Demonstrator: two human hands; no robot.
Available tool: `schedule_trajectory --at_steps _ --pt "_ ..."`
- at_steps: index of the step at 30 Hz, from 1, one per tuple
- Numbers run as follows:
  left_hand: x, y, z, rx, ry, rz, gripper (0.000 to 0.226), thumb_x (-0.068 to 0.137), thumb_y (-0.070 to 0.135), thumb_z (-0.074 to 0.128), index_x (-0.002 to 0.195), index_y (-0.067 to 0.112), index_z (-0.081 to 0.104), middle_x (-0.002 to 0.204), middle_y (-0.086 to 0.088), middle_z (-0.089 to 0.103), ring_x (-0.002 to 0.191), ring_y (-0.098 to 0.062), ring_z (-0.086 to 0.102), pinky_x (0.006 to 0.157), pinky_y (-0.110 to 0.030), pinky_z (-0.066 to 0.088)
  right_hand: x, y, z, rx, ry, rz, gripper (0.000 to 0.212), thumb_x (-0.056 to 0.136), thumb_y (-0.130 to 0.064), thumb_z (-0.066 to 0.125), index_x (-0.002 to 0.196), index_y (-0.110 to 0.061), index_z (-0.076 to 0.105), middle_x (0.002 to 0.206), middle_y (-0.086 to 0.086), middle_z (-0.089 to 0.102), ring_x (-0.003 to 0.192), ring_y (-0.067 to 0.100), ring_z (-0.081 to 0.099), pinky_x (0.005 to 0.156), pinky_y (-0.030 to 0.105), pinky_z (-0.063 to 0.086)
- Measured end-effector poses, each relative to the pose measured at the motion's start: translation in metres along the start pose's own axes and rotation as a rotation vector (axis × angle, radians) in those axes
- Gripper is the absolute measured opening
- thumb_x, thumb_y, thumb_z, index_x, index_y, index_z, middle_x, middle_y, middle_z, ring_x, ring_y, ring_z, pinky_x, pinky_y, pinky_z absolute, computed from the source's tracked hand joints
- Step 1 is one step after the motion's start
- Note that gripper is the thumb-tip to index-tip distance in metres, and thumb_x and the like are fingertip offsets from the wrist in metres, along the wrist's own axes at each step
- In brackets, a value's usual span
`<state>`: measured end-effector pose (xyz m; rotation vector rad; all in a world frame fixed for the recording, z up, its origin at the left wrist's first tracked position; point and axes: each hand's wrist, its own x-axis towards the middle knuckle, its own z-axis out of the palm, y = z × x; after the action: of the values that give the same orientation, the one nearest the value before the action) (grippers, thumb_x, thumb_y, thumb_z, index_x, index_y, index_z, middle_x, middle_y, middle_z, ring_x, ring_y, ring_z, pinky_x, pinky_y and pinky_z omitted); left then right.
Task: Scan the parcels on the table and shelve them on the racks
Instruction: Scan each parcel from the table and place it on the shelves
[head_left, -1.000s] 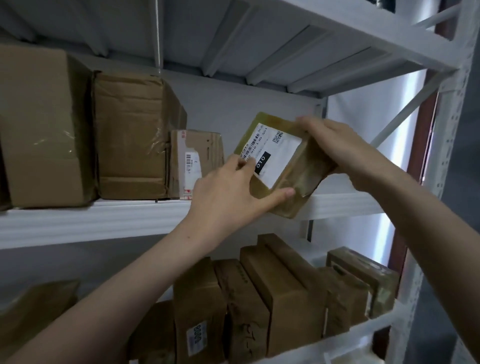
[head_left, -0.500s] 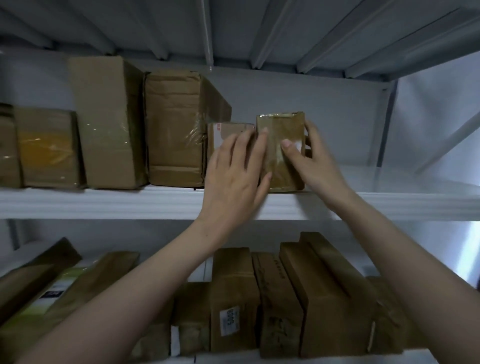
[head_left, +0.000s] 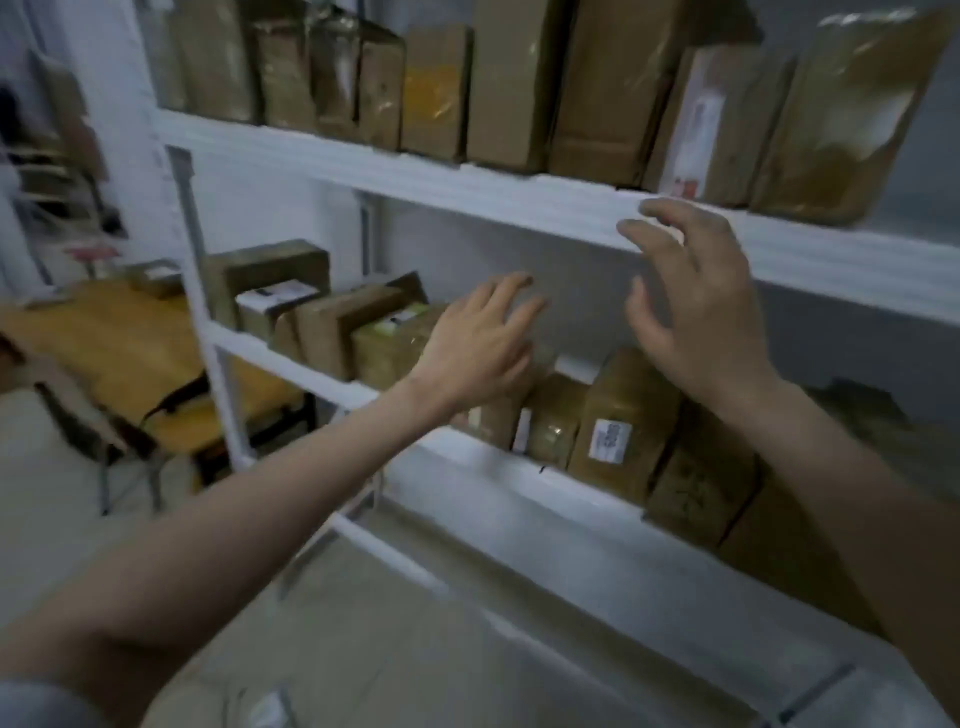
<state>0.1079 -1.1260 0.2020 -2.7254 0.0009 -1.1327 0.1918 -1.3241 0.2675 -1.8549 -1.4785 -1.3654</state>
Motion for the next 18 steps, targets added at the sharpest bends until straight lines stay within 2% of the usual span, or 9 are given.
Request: schedule_trajectory --at_steps 3,7,14,18 --pt "-0.074 -0.026 -0.014 0.075 -0.211 -0.155 0.050 0.085 0.028 0.053 0.131 0.010 0.050 0.133 -0.018 0.048 0.115 -0.037 0.049 0.079 -0.046 0.052 -0.010 -0.056 0.038 0.198 -0.226 0.014 0.039 0.088 -0.010 0.050 0.125 -0.001 0.057 0.120 0.019 0.061 0.110 0.037 0.058 0.088 0.046 0.050" --pt "-0.147 -0.060 -0.054 0.192 -0.361 -0.341 0.047 0.092 0.031 0.052 0.135 0.012 0.044 0.134 -0.013 0.045 0.118 -0.033 0.046 0.079 -0.043 0.047 -0.003 -0.129 0.075 0.366 -0.408 0.054 0.040 0.091 -0.013 0.050 0.131 -0.010 0.053 0.125 0.012 0.058 0.112 0.031 0.054 0.087 0.039 0.046" --pt "-0.222 -0.115 -0.107 0.334 -0.463 -0.555 0.047 0.093 0.034 0.052 0.136 0.018 0.042 0.135 -0.010 0.044 0.118 -0.030 0.049 0.079 -0.042 0.052 0.036 -0.219 0.130 0.567 -0.501 0.003 0.039 0.087 -0.015 0.053 0.126 -0.012 0.055 0.123 0.014 0.056 0.111 0.032 0.053 0.085 0.046 0.050" --pt "-0.258 -0.151 -0.132 0.374 -0.497 -0.609 0.046 0.093 0.033 0.053 0.135 0.017 0.045 0.132 -0.010 0.047 0.115 -0.029 0.051 0.080 -0.043 0.054 0.063 -0.271 0.164 0.602 -0.520 -0.042 0.037 0.089 -0.016 0.053 0.126 -0.010 0.055 0.122 0.016 0.056 0.111 0.034 0.052 0.084 0.039 0.046"
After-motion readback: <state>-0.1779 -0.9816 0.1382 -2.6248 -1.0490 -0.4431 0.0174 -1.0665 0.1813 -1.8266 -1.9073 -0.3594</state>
